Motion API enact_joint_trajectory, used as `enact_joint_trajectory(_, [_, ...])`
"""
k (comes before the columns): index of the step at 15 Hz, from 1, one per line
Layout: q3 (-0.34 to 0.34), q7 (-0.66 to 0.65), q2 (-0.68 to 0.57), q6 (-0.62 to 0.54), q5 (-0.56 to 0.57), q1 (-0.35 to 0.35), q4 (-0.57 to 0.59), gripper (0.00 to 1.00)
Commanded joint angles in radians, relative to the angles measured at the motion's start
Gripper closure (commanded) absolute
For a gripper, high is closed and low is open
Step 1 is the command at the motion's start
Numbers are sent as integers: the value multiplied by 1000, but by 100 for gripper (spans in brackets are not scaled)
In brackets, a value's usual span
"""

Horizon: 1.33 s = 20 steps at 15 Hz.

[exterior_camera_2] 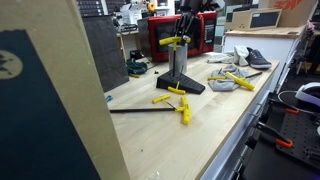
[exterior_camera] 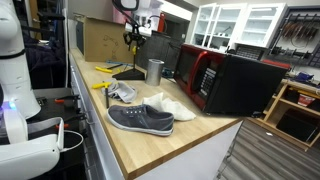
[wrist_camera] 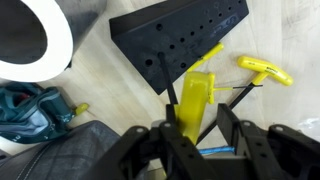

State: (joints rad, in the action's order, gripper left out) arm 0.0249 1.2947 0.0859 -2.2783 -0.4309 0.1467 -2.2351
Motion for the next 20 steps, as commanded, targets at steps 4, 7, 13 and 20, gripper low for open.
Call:
enact_joint_trajectory(4, [-37,151,-6,86,108,-11,18,1])
enact_joint_trajectory(7, [-60,137,9,52,197,-9,6,0])
enact_joint_trajectory(13, [-106,-96,79,-168,528,-14,-55,0])
enact_joint_trajectory(20, [-94,-163,127,-292,548,42,-107,0])
